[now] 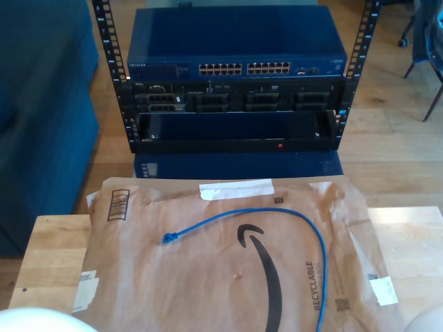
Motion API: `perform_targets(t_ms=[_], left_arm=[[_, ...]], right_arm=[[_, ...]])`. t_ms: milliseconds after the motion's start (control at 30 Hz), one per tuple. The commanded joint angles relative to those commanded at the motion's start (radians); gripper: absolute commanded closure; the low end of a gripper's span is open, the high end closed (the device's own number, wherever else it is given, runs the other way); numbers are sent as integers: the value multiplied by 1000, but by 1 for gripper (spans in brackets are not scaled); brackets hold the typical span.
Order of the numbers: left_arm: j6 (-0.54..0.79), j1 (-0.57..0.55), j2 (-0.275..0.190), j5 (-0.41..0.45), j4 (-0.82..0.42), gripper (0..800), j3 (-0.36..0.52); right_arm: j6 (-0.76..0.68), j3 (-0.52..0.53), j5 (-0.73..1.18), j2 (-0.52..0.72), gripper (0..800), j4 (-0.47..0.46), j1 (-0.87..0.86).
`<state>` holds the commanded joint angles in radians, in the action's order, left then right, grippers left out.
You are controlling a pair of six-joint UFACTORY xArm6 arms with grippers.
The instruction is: Grab the cable and plug it in
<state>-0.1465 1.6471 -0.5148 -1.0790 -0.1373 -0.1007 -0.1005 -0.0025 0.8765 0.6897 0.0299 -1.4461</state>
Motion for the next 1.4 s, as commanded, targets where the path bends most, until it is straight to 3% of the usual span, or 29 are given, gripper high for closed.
perform_targets(t_ms=[1000,1167,1300,1400], left_arm=[[-3,2,-5,-6,0,1,-3],[-3,3,-8,-138,0,1,-80],[-5,2,-32,-186,2,1,-126],[-3,-3,-49,-321,26,0,-229]], right_arm=[[-9,-32,32,31,9,5,-2],[-71,-190,262,52,9,5,-3],[-172,-296,361,54,9,11,6],[-278,-351,381,52,9,11,77]])
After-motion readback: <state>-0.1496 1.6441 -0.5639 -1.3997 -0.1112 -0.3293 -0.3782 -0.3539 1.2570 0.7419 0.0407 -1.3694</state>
